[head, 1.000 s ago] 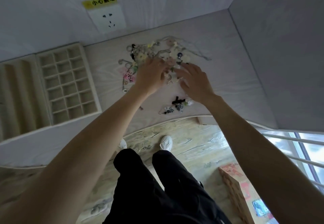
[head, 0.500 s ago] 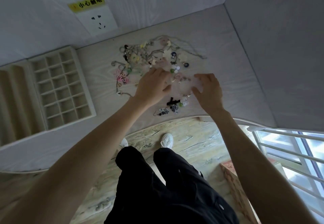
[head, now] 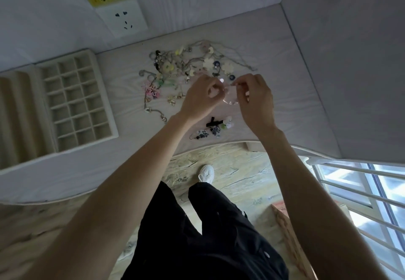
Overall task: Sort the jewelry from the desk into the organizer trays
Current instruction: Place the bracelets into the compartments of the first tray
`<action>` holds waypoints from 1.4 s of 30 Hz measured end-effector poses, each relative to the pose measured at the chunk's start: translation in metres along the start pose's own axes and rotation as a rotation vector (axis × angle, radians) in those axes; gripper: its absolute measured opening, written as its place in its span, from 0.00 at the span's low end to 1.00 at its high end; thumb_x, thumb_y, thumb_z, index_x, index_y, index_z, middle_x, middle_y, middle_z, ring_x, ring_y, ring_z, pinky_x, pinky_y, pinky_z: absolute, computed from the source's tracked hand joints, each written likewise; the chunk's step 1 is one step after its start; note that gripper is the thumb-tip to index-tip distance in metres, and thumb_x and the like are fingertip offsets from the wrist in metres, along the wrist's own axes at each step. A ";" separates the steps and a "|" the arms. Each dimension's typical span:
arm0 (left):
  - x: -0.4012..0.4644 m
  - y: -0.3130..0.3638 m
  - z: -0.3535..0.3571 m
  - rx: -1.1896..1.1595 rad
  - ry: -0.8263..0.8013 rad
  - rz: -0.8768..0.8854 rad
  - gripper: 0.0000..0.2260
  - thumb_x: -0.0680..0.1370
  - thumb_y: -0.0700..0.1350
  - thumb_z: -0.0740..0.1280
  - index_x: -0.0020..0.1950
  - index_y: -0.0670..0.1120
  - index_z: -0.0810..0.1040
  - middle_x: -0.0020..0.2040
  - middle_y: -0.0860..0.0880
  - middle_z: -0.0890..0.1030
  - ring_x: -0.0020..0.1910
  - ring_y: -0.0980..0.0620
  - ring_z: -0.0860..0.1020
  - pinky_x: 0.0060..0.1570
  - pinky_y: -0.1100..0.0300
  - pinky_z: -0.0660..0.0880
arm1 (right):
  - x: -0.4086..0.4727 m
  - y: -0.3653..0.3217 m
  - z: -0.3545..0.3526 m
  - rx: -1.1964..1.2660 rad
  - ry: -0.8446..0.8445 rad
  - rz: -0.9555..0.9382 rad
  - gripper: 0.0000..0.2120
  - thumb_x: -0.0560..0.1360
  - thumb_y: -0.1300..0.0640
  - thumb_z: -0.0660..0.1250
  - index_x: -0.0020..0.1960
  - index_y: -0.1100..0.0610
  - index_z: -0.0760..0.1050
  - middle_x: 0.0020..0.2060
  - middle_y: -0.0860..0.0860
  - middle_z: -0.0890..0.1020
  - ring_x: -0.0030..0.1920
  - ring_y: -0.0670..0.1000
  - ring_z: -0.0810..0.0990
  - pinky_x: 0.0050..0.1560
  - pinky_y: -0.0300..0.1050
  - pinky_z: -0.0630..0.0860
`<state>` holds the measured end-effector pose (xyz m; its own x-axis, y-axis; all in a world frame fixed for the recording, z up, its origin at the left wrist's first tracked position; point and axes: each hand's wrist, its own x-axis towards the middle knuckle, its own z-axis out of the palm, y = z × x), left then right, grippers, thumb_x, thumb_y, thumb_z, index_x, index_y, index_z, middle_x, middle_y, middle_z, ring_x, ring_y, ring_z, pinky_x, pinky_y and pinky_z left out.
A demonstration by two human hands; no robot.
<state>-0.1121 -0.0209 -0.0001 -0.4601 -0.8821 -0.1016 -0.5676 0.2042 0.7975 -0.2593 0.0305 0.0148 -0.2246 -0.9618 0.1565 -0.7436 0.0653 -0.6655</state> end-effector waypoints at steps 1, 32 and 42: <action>-0.007 0.001 -0.011 -0.090 0.016 -0.019 0.05 0.78 0.48 0.67 0.45 0.47 0.76 0.43 0.56 0.74 0.42 0.62 0.70 0.43 0.74 0.65 | 0.000 -0.007 -0.003 0.021 0.008 -0.019 0.07 0.76 0.63 0.60 0.49 0.61 0.77 0.46 0.56 0.77 0.38 0.53 0.78 0.39 0.52 0.78; -0.321 -0.232 -0.295 0.061 0.972 -0.608 0.08 0.75 0.36 0.66 0.53 0.42 0.78 0.49 0.48 0.81 0.44 0.52 0.81 0.47 0.59 0.79 | -0.090 -0.384 0.331 0.338 -0.775 -0.179 0.08 0.71 0.70 0.64 0.47 0.62 0.79 0.41 0.52 0.79 0.41 0.51 0.77 0.44 0.45 0.75; -0.329 -0.269 -0.293 0.406 0.623 -0.562 0.06 0.76 0.38 0.65 0.52 0.40 0.77 0.52 0.43 0.78 0.47 0.46 0.77 0.45 0.59 0.69 | -0.080 -0.373 0.349 -0.294 -0.636 -0.846 0.11 0.75 0.59 0.62 0.51 0.58 0.81 0.49 0.60 0.78 0.51 0.62 0.72 0.48 0.52 0.71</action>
<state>0.3927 0.0900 -0.0070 0.3372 -0.9412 0.0218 -0.8452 -0.2925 0.4472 0.2565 -0.0094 -0.0045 0.7316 -0.6815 0.0197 -0.6442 -0.7005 -0.3071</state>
